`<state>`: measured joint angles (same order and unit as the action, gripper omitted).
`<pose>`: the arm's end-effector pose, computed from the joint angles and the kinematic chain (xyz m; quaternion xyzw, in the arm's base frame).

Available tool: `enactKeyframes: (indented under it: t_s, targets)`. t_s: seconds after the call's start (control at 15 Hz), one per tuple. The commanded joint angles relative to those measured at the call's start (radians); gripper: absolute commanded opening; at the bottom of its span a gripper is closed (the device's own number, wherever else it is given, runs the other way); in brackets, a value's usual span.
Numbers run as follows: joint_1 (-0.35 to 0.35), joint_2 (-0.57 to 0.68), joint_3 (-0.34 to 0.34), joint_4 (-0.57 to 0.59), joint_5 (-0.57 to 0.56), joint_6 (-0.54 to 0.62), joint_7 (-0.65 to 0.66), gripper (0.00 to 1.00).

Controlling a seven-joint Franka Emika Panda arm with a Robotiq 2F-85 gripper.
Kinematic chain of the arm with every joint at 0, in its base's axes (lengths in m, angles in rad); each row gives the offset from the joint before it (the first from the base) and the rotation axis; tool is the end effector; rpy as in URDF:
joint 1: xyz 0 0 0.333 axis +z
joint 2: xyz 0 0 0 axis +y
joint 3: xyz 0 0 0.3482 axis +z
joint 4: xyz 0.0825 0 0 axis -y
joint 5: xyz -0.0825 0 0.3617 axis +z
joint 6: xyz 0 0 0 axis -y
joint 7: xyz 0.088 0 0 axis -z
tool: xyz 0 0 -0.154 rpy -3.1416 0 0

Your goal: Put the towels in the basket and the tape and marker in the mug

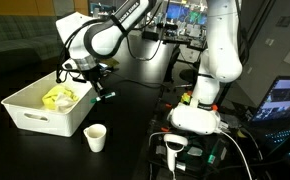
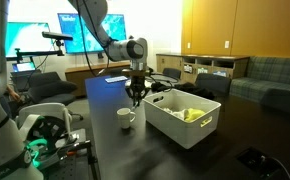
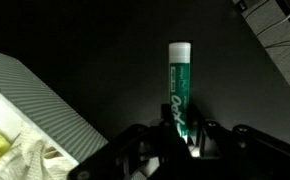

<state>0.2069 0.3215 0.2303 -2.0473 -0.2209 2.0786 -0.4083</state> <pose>0.5002 0.2099 0.2678 0.8730 0.4651 -0.1368 0.0535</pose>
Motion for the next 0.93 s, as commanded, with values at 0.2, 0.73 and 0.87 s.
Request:
enactKeyframes:
  t_s: [0.2,0.73,0.87]
  targets:
    - [0.056,0.055,0.027,0.047,0.009,-0.001,0.106,0.12]
    - [0.110,0.104,0.061,0.026,0.024,0.185,0.194,0.12]
    - [0.123,0.106,0.067,0.019,0.015,0.244,0.209,0.12]
